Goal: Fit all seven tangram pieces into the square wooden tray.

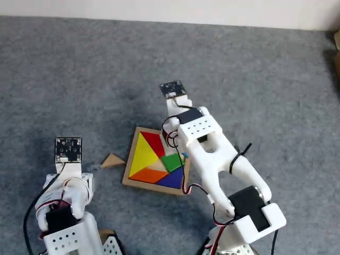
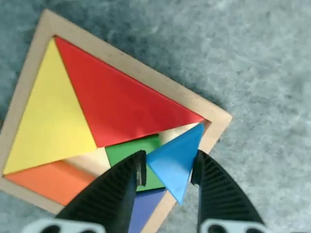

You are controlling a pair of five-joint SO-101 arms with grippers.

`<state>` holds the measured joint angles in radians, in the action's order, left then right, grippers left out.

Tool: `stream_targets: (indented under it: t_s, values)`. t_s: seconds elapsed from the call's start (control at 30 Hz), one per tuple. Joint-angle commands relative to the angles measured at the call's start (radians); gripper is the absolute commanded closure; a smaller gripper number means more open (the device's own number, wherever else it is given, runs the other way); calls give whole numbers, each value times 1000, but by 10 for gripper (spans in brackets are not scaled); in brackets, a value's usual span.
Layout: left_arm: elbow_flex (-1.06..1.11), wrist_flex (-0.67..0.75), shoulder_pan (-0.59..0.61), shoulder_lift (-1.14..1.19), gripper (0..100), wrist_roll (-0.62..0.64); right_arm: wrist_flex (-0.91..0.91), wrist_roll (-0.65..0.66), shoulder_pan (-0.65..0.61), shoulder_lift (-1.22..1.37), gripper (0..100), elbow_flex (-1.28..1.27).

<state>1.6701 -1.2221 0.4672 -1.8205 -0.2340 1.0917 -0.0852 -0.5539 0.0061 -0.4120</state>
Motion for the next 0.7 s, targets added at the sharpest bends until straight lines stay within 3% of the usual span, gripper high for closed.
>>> stream_targets:
  t_s: [0.0, 0.2, 0.37, 0.6, 0.67]
  values:
    - [-18, 2, 15, 1, 730, -8, -13, -38, -8, -12, 855, 5]
    - [-18, 2, 15, 1, 730, -8, -18, -91, -8, -10, 842, 5]
    - [-18, 0, 15, 1, 730, -8, -13, -91, -8, -10, 746, 5]
    - [-18, -2, 15, 1, 730, -8, 30, -80, 13, -19, 751, 15]
    - [-18, -2, 15, 1, 730, -8, 39, -40, 47, -19, 799, 15]
